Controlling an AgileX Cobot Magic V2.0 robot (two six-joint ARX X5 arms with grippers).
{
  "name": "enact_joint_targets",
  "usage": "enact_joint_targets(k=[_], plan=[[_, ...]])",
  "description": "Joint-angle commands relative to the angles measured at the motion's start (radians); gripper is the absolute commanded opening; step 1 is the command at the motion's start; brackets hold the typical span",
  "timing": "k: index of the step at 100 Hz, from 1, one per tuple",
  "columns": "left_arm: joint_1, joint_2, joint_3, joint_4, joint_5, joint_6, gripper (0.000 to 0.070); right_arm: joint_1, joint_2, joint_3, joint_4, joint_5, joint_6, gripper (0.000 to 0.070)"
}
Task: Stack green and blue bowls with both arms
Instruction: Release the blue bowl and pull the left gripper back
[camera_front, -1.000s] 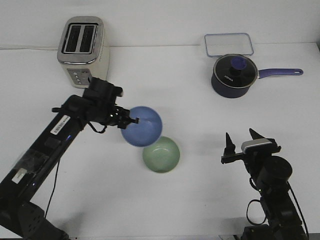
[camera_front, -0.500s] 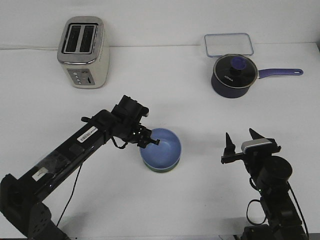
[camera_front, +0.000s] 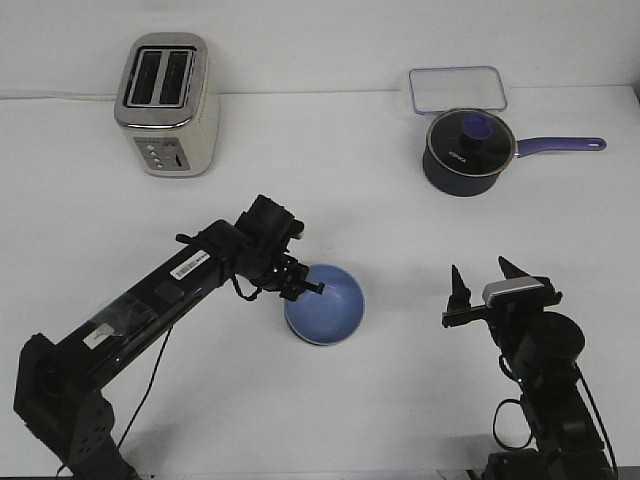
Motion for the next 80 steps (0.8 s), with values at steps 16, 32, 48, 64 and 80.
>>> enact_joint_targets(k=[16, 32, 48, 64, 80], plan=[[-0.007, 0.014, 0.017, 0.003, 0.001, -0.017, 0.0474, 0.003, 0.004, 0.012, 0.013, 0.000, 0.011, 0.0552], [-0.002, -0.002, 0.018, 0.014, 0.000, 0.002, 0.0586, 0.003, 0.004, 0.012, 0.013, 0.001, 0.011, 0.0552], [0.050, -0.087, 0.018, 0.058, -0.001, 0.018, 0.0585, 0.003, 0.003, 0.012, 0.013, 0.000, 0.011, 0.0552], [0.143, -0.220, 0.018, 0.084, -0.083, 0.060, 0.0585, 0.003, 0.004, 0.012, 0.013, 0.000, 0.011, 0.0552], [0.247, -0.352, 0.017, 0.083, -0.162, 0.087, 0.0585, 0.003, 0.004, 0.012, 0.013, 0.000, 0.011, 0.0552]])
